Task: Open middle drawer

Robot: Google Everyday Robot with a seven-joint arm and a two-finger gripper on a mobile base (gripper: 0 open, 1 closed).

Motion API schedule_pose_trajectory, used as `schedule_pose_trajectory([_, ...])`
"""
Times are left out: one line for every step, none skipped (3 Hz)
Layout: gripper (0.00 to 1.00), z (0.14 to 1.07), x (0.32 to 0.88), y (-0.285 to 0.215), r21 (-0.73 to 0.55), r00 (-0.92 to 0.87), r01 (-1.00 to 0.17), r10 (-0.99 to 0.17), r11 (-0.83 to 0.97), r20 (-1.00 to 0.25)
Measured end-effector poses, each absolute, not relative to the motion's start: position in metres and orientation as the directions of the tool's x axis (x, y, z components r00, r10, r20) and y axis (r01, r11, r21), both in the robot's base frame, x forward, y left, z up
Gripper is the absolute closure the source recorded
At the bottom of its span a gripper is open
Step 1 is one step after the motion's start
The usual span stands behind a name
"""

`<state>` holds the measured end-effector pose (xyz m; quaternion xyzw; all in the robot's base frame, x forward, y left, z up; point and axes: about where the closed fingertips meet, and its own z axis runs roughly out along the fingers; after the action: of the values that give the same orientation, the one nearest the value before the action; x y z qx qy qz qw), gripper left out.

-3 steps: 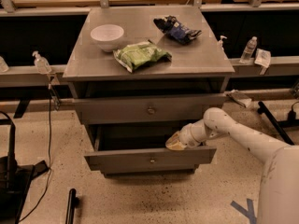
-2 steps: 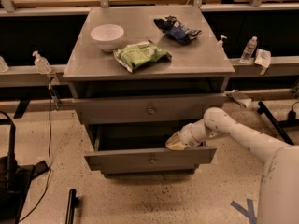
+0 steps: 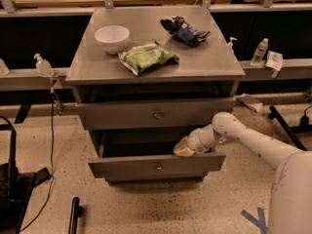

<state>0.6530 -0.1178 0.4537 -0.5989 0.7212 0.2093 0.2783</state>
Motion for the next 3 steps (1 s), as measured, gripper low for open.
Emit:
schedule_pose_trajectory([1.00,0.457,0.670,-0.130,-0.071,-0.121,-0.974,-0.759,0.215,-0.639])
schedule_pose_trajectory([1.00,0.462,0.687,-0.145,-0.110,-0.121,-0.965,-0.776,0.238,-0.619])
schedule_pose_trajectory([1.00,0.460,0.697,-0.154,-0.127,-0.119,-0.963,-0.795,0.239,-0.595])
